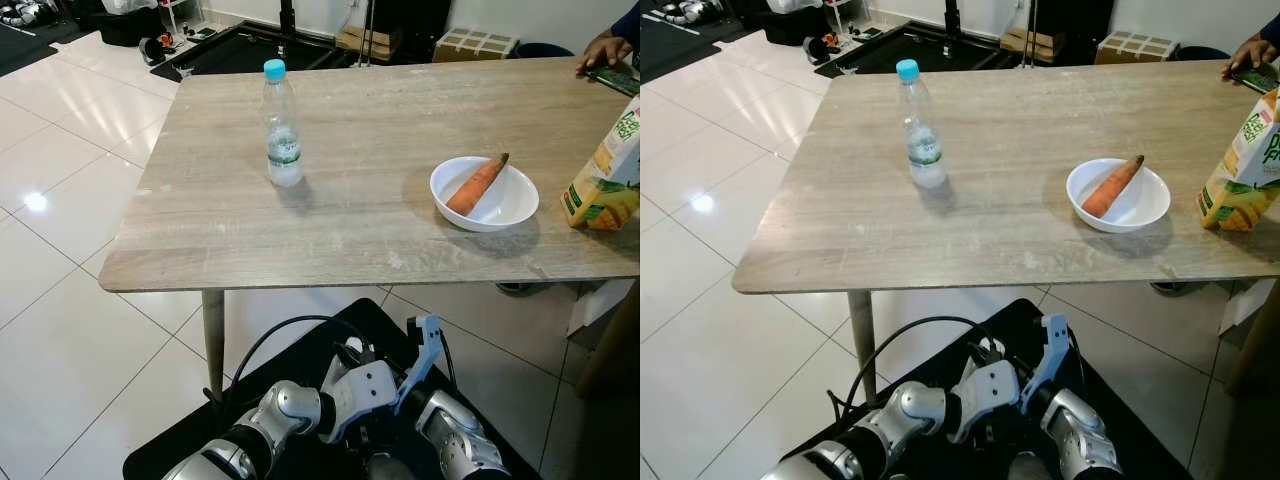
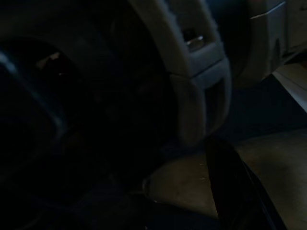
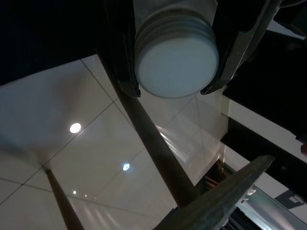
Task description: Restocking fridge
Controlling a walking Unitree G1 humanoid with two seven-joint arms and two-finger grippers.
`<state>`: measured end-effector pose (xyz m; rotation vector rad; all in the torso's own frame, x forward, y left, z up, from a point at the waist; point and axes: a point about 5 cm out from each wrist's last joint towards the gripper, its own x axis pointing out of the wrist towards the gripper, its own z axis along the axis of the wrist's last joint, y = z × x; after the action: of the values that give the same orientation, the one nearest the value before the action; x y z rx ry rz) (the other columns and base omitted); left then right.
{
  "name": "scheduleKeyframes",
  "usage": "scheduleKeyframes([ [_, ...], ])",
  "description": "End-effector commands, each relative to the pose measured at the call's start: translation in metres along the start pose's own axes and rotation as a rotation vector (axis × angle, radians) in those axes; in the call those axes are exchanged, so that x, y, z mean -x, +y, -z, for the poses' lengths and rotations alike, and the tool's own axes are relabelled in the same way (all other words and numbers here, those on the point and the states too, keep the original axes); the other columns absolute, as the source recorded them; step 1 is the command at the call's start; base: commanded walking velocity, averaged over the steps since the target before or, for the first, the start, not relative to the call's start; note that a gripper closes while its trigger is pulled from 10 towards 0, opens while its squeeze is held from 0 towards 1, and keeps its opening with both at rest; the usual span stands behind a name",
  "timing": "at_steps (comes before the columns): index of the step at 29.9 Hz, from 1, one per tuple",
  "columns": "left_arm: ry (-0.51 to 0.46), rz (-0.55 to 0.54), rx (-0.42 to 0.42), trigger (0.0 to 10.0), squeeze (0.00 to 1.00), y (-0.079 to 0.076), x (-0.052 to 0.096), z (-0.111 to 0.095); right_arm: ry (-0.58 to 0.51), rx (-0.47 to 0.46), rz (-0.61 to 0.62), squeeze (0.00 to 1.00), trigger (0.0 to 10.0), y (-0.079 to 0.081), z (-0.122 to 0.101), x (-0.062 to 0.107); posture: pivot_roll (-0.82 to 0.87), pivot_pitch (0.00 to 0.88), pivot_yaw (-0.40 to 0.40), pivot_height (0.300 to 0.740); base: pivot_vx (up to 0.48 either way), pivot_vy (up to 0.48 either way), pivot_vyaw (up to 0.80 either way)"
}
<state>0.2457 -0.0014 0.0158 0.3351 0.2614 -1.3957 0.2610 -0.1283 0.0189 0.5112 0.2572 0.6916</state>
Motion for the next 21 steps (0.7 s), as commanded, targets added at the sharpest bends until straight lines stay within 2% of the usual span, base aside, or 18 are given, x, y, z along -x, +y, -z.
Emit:
scheduleKeyframes([
  [1, 0.013, -0.035, 0.000, 10.0, 0.00, 0.006, 0.002, 0.000, 0.033, -0.020, -0.004, 0.00, 10.0, 0.002, 0.010, 0.003, -0.21, 0.155, 0.064, 0.725, 0.000, 0.000, 0.00],
  [5, 0.055, -0.006, 0.008, 10.0, 0.00, 0.003, 0.006, 0.008, 0.037, -0.014, 0.008, 0.00, 10.0, 0.001, 0.009, 0.004, -0.21, 0.152, 0.065, 0.725, 0.000, 0.000, 0.00],
  [7, 0.143, 0.023, -0.010, 10.0, 0.00, -0.002, 0.011, 0.021, 0.046, -0.003, 0.028, 0.00, 10.0, -0.002, 0.010, 0.005, -0.21, 0.150, 0.065, 0.725, 0.000, 0.000, 0.00],
  [8, 0.143, 0.023, -0.010, 10.0, 0.00, -0.002, 0.011, 0.021, 0.046, -0.003, 0.028, 0.00, 10.0, -0.002, 0.010, 0.005, -0.21, 0.150, 0.065, 0.725, 0.000, 0.000, 0.00],
  [12, 0.262, 0.004, -0.050, 10.0, 0.00, -0.003, 0.019, 0.038, 0.052, 0.011, 0.056, 0.00, 10.0, -0.005, 0.009, 0.006, -0.21, 0.147, 0.066, 0.725, 0.000, 0.000, 0.00],
  [16, 0.278, -0.038, -0.036, 10.0, 0.00, -0.002, 0.021, 0.041, 0.060, 0.024, 0.083, 0.00, 10.0, -0.008, 0.009, 0.007, -0.21, 0.145, 0.065, 0.725, 0.000, 0.000, 0.00],
  [21, 0.249, -0.080, -0.003, 10.0, 0.00, 0.002, 0.022, 0.039, 0.088, 0.058, 0.151, 0.00, 10.0, -0.016, 0.010, 0.009, -0.21, 0.142, 0.064, 0.725, 0.000, 0.000, 0.00],
])
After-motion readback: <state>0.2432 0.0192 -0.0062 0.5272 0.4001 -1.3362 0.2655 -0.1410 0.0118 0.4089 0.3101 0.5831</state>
